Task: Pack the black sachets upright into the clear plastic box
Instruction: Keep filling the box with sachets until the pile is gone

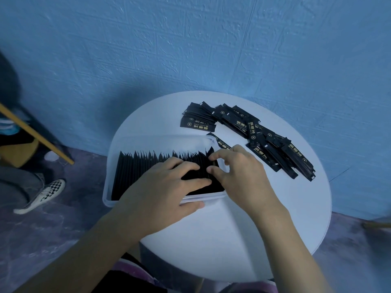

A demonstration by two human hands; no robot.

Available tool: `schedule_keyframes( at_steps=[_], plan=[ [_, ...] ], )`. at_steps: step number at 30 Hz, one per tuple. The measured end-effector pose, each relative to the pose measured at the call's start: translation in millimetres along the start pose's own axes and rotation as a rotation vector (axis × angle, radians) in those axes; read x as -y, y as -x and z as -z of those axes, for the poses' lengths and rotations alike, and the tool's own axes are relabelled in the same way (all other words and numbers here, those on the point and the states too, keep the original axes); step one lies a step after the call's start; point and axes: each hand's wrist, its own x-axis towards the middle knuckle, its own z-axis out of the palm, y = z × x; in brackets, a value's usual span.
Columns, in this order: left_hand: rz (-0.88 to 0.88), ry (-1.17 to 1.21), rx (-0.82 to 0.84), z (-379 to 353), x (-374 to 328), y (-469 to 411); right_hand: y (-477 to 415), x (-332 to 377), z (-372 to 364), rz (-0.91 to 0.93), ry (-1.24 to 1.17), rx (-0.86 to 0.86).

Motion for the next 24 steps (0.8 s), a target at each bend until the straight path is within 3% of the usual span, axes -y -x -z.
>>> schedule_keyframes(
  at_steps=[5,10,24],
  plan=[
    [0.000,0.001,0.008,0.8,1.0,-0.4,-1.3,1.7,2.6,-0.031,-0.017,0.087],
    [0.000,0.012,0.008,1.0,1.4,-0.8,7.7,-1.8,11.8,-0.010,-0.034,0.026],
    [-0.019,-0.021,0.038,5.9,-0.2,-4.3,24.5,1.1,17.0,0.041,0.090,0.052]
  ],
)
